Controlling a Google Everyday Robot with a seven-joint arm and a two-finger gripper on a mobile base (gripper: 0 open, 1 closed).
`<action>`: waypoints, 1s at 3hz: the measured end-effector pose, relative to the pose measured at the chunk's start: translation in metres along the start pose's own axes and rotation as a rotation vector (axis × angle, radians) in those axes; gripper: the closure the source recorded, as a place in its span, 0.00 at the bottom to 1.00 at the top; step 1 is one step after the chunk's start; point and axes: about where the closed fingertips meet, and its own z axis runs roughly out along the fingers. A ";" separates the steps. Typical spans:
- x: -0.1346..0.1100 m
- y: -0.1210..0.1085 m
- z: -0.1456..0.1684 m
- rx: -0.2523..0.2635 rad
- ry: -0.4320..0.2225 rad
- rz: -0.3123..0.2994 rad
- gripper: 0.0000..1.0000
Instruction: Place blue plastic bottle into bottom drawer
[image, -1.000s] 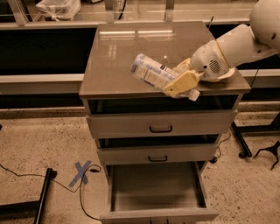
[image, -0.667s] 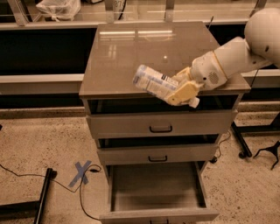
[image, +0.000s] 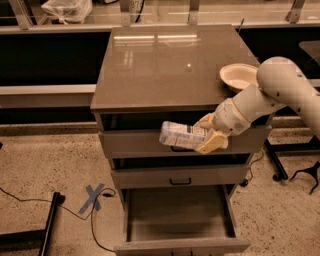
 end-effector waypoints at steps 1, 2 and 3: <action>0.002 0.000 0.002 -0.001 0.010 -0.018 1.00; 0.022 -0.007 0.016 -0.010 0.026 0.014 1.00; 0.066 -0.006 0.045 0.022 0.044 -0.020 1.00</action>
Offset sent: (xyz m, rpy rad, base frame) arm 0.0174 -0.0169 -0.0584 -0.0558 0.0533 -0.0382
